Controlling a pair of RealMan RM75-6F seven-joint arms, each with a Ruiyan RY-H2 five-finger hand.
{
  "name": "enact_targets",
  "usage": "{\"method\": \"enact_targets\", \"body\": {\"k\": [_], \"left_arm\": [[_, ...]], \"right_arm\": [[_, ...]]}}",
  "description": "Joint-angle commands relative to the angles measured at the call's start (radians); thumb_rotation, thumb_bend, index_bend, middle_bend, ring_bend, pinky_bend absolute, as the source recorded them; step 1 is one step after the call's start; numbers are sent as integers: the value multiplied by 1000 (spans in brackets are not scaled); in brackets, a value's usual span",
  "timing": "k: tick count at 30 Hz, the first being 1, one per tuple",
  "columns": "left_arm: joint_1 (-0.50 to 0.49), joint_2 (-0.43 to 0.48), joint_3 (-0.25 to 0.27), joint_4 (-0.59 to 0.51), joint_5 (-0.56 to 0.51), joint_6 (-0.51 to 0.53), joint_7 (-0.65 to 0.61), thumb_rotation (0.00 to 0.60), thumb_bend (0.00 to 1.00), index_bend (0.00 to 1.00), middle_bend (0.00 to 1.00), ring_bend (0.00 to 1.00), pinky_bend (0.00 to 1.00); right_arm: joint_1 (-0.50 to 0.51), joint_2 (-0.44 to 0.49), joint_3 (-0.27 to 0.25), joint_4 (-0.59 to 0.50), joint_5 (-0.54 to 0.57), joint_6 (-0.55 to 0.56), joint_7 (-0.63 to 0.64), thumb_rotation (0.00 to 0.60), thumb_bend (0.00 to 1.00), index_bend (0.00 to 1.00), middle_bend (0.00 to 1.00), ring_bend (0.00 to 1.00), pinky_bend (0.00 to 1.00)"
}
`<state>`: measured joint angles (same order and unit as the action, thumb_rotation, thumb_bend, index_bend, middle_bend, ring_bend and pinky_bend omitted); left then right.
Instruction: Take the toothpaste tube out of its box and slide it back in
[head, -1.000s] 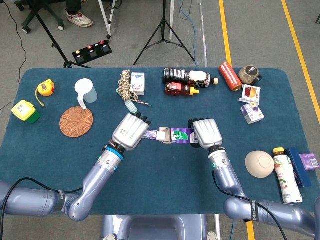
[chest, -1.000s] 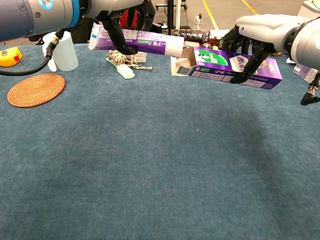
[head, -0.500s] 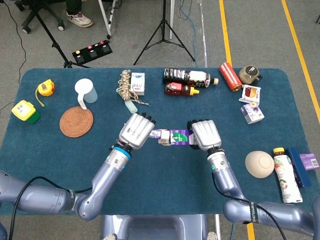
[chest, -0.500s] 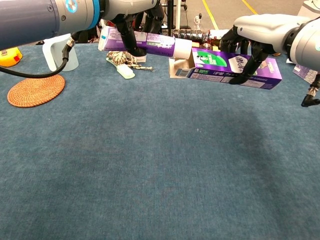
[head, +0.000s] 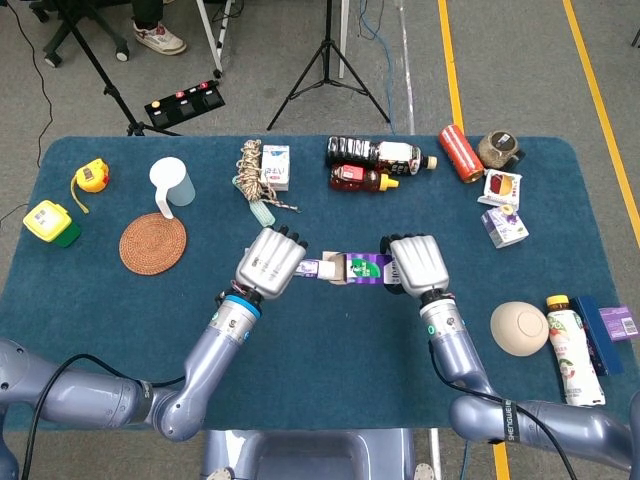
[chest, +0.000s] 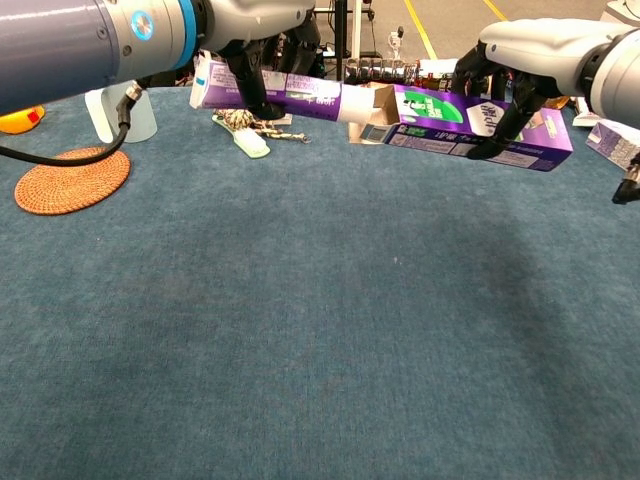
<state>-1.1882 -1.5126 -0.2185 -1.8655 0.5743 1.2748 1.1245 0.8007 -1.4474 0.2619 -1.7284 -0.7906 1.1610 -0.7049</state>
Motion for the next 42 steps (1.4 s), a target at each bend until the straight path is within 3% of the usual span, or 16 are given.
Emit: {"method": "enact_targets", "body": {"k": [1,39,42], "left_arm": [[-7,-18,6,15,1,5,6,600,311,583,442,351,549],[-71,-258,-66,179,-48,124,102,600,306,583,443,357,556],[-71,-273,-68,190,-8,130,81,600,300,512,397,357,556]], "right_arm": [[3,2,0,-5,5,4,-2,600,502,475,569,614,667],[24,-61,0,-41,38,89,-33,600,506,477,572,621,669],[21,-61,-2,-41,35,92,-28,600,506,477,572,621,669]]}}
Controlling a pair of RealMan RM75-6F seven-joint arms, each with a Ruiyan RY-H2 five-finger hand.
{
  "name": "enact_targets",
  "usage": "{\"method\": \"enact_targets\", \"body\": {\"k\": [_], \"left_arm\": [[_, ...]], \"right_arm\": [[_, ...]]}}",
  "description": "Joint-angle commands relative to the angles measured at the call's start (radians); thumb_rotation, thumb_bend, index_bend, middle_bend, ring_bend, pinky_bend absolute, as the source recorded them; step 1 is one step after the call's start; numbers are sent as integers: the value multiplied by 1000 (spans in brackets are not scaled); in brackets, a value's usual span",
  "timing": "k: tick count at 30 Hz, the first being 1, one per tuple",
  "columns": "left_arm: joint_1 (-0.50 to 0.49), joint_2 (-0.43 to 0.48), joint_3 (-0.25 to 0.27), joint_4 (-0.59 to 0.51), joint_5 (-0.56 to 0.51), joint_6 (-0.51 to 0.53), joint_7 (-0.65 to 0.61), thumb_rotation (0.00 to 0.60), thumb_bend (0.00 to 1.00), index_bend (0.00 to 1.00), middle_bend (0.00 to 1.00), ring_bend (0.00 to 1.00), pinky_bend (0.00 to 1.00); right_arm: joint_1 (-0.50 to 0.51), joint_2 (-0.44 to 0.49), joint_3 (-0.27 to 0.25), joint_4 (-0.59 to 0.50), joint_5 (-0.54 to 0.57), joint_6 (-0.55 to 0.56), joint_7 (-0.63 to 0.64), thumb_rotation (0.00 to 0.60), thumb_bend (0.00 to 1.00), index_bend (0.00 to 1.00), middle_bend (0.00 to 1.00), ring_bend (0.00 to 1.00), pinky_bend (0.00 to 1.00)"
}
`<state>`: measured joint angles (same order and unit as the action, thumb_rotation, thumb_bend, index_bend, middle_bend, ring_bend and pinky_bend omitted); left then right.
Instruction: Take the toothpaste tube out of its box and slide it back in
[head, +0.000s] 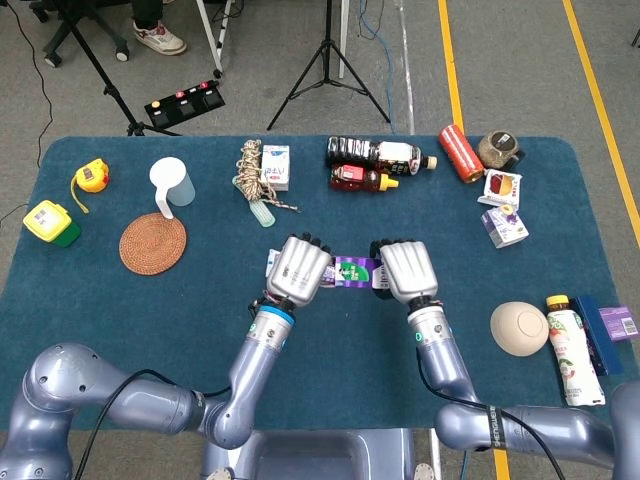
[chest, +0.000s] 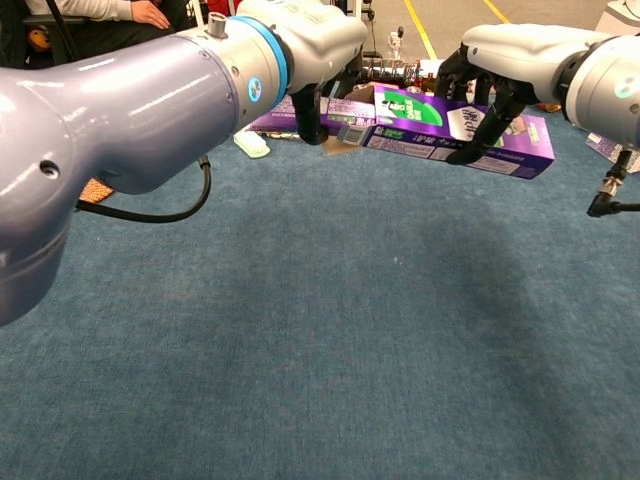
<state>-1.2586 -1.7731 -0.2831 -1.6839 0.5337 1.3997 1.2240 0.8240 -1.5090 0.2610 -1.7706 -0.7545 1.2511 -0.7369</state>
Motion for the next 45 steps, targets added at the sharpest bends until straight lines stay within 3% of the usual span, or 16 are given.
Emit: {"method": "enact_targets", "body": {"k": [1,9,16,24,29,34,40,45], "left_arm": [[2,-16,-4,11,52,11,-30,600,298,484,380,357,556],[15,-37,3,15,98,26,-30,600,298,237,144,307,550],[17,-52,7,24,142,15,-47,600,297,131,24,229,533],[27,-67,48,89,358,13,-153,600,297,88,1,201,522],[48,-70,59,124,431,3,-195,600,297,1,0,174,512],[67,-59,46,116,480,-4,-227,600,297,0,0,163,511],[104,6,0,10,500,18,-235,600,296,0,0,163,510],[163,144,-43,-174,466,40,-218,600,273,0,0,130,470]], "right_arm": [[-5,3,-2,4,-1,2,7,600,506,477,572,621,669],[-12,7,-1,16,-2,-4,28,600,507,477,572,621,669],[-14,9,-1,17,-7,-4,34,600,507,478,573,623,669],[-25,18,3,25,-9,-15,67,600,507,478,573,623,669],[-31,29,11,25,-12,-26,96,600,507,478,573,624,669],[-33,41,19,21,-15,-31,110,600,508,480,574,624,669],[-45,69,33,26,-34,-55,172,600,508,480,575,624,669],[-76,114,42,66,-123,-130,349,600,510,484,580,625,661]]}}
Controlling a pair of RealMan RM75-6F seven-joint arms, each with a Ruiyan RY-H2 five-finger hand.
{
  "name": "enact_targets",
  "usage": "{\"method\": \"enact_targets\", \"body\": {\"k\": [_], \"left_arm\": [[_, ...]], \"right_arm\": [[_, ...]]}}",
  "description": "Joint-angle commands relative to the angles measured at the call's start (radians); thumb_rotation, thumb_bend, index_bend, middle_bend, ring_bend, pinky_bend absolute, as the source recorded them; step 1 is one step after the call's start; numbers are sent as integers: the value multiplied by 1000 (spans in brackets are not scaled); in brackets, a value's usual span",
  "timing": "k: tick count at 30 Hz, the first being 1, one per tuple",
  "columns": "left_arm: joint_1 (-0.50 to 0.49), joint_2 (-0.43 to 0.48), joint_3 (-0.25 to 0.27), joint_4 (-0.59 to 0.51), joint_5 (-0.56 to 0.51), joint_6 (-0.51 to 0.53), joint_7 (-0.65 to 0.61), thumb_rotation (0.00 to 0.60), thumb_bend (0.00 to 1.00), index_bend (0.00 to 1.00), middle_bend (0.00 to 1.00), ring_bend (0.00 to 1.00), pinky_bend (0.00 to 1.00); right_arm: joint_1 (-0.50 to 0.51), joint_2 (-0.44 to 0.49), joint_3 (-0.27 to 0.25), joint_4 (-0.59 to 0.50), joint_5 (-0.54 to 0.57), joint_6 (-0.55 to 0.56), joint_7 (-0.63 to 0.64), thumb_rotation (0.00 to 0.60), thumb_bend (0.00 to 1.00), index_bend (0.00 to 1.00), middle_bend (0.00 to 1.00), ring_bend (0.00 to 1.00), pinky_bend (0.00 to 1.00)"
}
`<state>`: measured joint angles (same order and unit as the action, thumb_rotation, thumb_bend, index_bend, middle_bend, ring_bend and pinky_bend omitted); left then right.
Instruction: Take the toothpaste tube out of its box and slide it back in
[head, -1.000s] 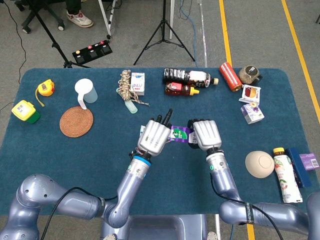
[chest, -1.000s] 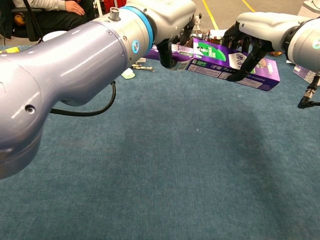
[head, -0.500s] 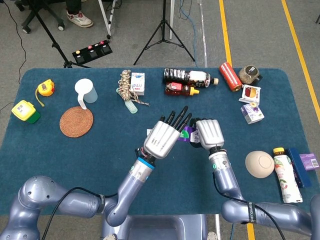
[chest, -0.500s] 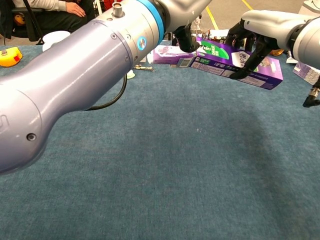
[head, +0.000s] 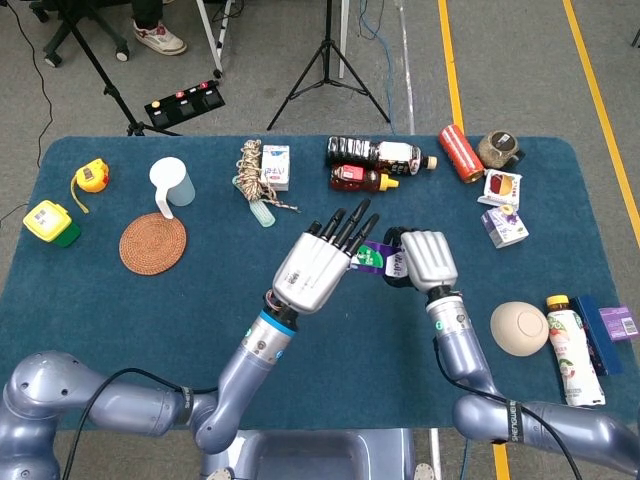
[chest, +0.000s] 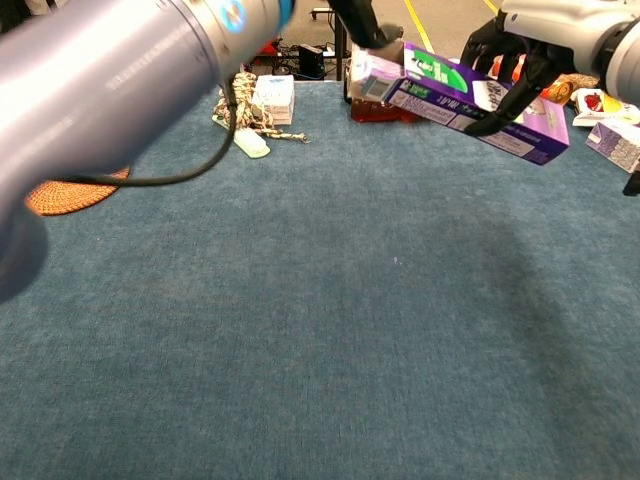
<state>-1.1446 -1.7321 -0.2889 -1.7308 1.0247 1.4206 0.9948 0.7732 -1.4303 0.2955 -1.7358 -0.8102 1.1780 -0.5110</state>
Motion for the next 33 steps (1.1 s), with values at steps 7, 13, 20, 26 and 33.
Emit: {"method": "enact_targets", "body": {"k": [7,13,20,26,33], "left_arm": [[152,311,-64,-282,-87,18,-45,600,224,0,0,67,379],[268,485,-20,-305,-77,-37,-208,600,168,0,0,17,325],[415,640,61,-259,22,-83,-462,600,98,0,0,0,255],[592,749,180,-186,135,-72,-714,600,61,0,0,0,211],[730,790,270,-119,219,-54,-908,600,60,0,0,0,200]], "right_arm": [[-66,67,6,123,-235,-118,386,600,513,487,583,625,661],[-87,85,-2,175,-353,-132,555,600,513,487,583,624,661],[-103,99,-40,234,-431,-127,578,600,513,487,583,620,661],[-114,81,-106,284,-476,-114,446,600,513,488,583,620,661],[-119,21,-145,307,-482,-100,293,600,513,487,583,620,665]]}}
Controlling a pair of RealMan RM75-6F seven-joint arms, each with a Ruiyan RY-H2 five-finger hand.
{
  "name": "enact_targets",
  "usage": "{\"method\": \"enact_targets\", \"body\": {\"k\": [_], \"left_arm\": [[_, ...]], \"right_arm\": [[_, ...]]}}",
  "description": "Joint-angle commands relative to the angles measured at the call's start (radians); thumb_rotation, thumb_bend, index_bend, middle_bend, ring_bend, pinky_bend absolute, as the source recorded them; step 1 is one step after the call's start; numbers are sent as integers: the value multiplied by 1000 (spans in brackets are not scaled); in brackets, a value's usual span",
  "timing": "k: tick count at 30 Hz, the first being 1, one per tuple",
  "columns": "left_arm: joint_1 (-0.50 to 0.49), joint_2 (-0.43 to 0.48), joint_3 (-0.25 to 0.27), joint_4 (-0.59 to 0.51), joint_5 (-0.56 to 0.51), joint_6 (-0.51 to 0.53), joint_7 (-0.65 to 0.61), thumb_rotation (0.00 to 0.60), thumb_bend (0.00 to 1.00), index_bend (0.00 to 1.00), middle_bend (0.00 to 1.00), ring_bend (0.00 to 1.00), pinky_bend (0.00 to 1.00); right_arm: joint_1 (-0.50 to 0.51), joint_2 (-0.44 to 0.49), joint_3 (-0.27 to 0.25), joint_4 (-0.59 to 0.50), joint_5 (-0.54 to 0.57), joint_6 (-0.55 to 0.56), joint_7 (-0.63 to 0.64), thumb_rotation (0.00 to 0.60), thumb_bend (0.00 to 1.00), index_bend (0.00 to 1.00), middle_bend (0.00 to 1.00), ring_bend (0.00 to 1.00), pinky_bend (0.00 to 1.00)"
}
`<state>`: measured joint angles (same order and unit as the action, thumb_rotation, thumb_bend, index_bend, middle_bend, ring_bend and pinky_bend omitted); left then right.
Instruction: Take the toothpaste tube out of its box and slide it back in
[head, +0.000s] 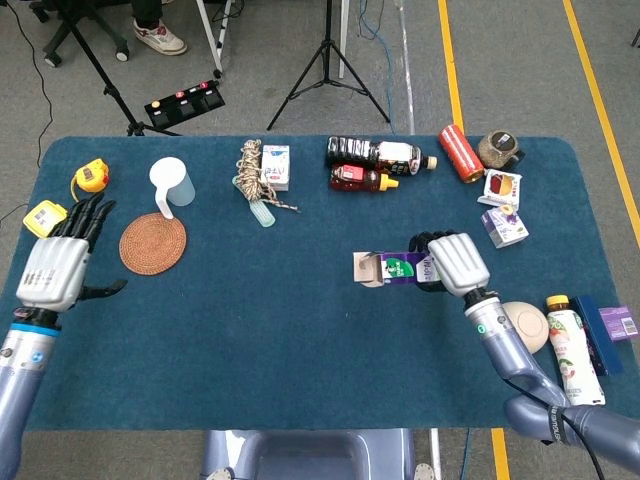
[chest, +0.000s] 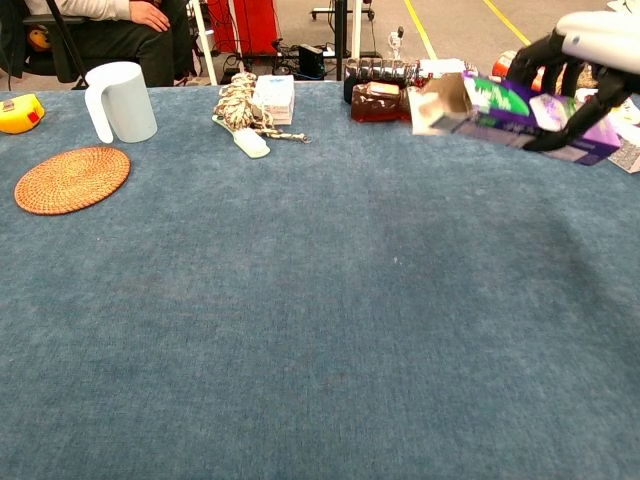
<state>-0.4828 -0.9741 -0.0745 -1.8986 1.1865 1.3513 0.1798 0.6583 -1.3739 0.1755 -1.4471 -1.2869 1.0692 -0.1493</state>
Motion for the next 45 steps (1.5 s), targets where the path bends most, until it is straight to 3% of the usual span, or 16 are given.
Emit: {"method": "enact_targets", "body": {"k": [1,6,13,18,20,21,23,25,28,30,35,38,42,45], "left_arm": [[88,32,65,62,70,25,-121,600,61,0,0,0,200],[182,10,102,153,124,74,-262,600,60,0,0,0,201],[237,-16,98,230,143,98,-337,600,61,0,0,0,200],[261,-30,108,254,174,89,-356,600,61,0,0,0,201],[267,-37,105,258,182,88,-361,600,61,0,0,0,200],[269,-39,103,260,185,86,-369,600,61,0,0,0,201],[273,-44,101,269,193,80,-378,600,61,0,0,0,201],[276,-48,97,275,195,72,-380,600,61,0,0,0,201],[280,-48,93,276,200,66,-386,600,62,0,0,0,201],[286,-47,89,275,205,72,-387,600,61,0,0,0,200],[312,-49,85,268,216,95,-385,600,63,0,0,0,200],[324,-54,84,268,220,108,-378,600,62,0,0,0,201],[351,-69,87,275,232,138,-368,600,63,0,0,0,200],[390,-98,104,307,258,184,-365,600,63,0,0,0,200]], "right_arm": [[-5,-46,-29,21,1,9,-94,600,513,487,583,620,665],[-10,-122,-38,25,85,2,-248,600,514,487,583,620,669],[0,-215,-13,24,226,1,-404,600,513,487,583,622,673],[27,-297,12,88,318,-6,-491,600,513,485,581,622,674],[34,-311,20,103,342,-13,-503,600,490,439,559,612,668],[35,-309,21,100,354,-23,-505,600,432,368,511,583,646],[36,-290,28,67,394,-46,-513,600,209,189,338,447,545],[37,-268,41,21,411,-40,-515,600,51,103,211,320,446],[31,-233,51,-51,412,-18,-509,600,0,73,114,206,338],[23,-199,56,-116,407,-1,-502,600,0,70,90,181,311],[-17,-76,42,-284,318,39,-444,600,0,67,81,173,300],[-43,-29,21,-318,246,47,-384,600,0,71,93,174,293],[-102,28,-29,-298,43,101,-216,600,0,138,162,202,286],[-175,62,-90,-188,-151,219,-21,600,0,174,194,219,281]]}}
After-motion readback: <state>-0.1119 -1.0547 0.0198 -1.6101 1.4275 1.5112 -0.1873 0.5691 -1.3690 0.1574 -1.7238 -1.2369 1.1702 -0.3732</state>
